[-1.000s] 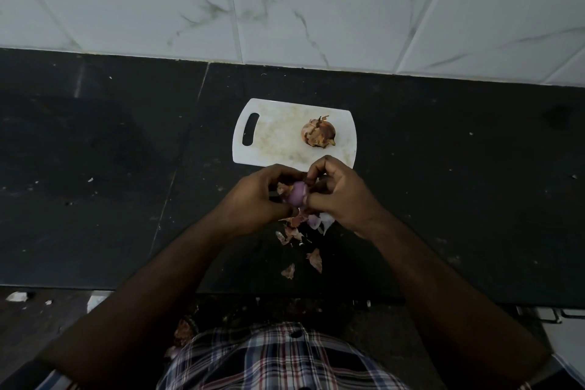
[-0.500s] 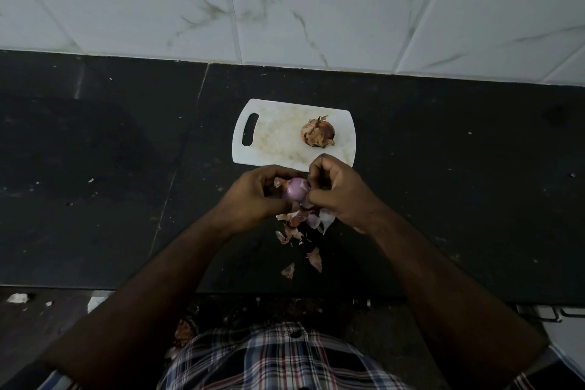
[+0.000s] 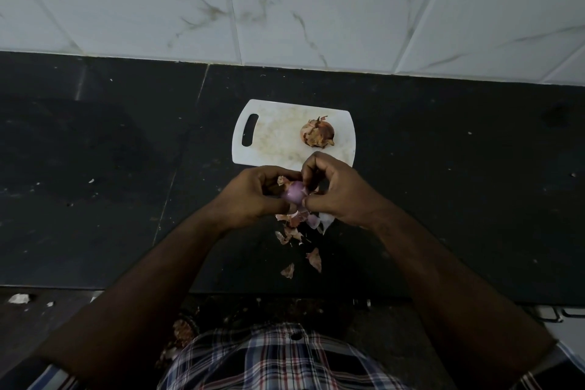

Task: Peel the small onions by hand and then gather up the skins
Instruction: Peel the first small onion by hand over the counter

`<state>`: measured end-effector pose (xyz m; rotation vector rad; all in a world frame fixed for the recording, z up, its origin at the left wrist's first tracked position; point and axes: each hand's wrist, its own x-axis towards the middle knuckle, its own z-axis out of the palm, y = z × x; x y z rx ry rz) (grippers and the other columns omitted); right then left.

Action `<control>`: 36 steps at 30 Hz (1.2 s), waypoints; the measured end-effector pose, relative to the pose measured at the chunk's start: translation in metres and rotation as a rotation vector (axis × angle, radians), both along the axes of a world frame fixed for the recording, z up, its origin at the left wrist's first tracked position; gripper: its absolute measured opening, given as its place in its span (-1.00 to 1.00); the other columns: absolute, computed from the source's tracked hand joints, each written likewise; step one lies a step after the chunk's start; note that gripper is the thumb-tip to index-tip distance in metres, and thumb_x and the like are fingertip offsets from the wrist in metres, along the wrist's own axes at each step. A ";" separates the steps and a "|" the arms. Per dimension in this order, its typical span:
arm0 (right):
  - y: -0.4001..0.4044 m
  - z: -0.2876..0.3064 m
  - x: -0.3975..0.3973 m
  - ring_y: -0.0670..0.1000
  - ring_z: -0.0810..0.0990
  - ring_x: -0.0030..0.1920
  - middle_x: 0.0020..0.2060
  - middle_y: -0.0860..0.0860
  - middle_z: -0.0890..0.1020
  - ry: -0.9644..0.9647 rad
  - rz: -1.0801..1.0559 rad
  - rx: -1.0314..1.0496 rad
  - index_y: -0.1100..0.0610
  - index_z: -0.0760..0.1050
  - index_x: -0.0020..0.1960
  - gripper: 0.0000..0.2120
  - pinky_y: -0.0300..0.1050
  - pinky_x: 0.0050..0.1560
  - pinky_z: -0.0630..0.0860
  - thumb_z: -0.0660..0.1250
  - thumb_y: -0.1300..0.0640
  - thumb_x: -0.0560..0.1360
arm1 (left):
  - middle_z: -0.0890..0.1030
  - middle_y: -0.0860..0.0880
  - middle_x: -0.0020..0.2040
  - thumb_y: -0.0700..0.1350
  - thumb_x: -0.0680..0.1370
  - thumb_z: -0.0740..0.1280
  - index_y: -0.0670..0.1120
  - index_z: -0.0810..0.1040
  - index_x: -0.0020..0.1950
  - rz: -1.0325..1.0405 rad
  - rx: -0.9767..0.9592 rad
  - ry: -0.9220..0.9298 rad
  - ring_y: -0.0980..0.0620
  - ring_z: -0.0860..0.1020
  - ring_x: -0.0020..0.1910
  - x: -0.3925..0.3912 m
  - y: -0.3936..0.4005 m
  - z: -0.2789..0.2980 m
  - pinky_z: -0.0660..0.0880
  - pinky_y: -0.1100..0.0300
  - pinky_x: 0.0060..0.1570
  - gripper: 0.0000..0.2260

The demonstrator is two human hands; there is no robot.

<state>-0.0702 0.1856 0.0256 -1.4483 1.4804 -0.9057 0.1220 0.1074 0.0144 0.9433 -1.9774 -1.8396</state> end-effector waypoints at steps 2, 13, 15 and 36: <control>-0.001 0.000 -0.001 -0.06 0.46 -0.20 -0.21 0.06 0.50 -0.004 0.016 0.014 0.15 0.44 -0.09 -0.75 -0.08 -0.21 0.51 0.46 0.37 0.38 | 0.71 -0.12 0.11 -0.45 0.43 0.46 -0.20 0.59 0.28 0.035 0.041 0.032 -0.07 0.68 0.10 0.001 0.000 -0.001 0.61 0.05 0.15 -0.56; 0.003 -0.016 0.005 0.23 0.68 0.03 0.00 0.19 0.68 -0.360 -0.206 0.022 0.09 0.57 0.13 -0.67 0.26 0.07 0.62 0.42 0.32 0.40 | 0.68 -0.19 0.10 -0.34 0.47 0.42 -0.13 0.55 0.30 0.202 0.328 0.200 -0.10 0.68 0.03 0.003 -0.009 -0.001 0.64 0.01 0.07 -0.59; 0.005 -0.016 0.008 0.20 0.67 0.07 0.04 0.16 0.68 -0.352 -0.181 -0.023 0.07 0.58 0.17 -0.64 0.21 0.11 0.62 0.43 0.29 0.40 | 0.67 -0.22 0.14 -0.28 0.44 0.44 -0.15 0.54 0.31 0.214 0.355 0.198 -0.14 0.68 0.05 0.001 -0.008 -0.002 0.65 0.03 0.04 -0.57; 0.009 -0.025 0.002 -0.21 0.66 0.01 -0.03 -0.13 0.72 0.207 -0.222 0.009 0.03 0.71 0.05 -0.83 -0.14 0.12 0.58 0.50 0.12 0.46 | 0.68 -0.24 0.03 -0.04 0.63 0.27 -0.25 0.50 0.35 0.497 0.770 0.285 -0.11 0.69 -0.09 0.008 -0.010 -0.006 0.65 0.16 -0.22 -0.62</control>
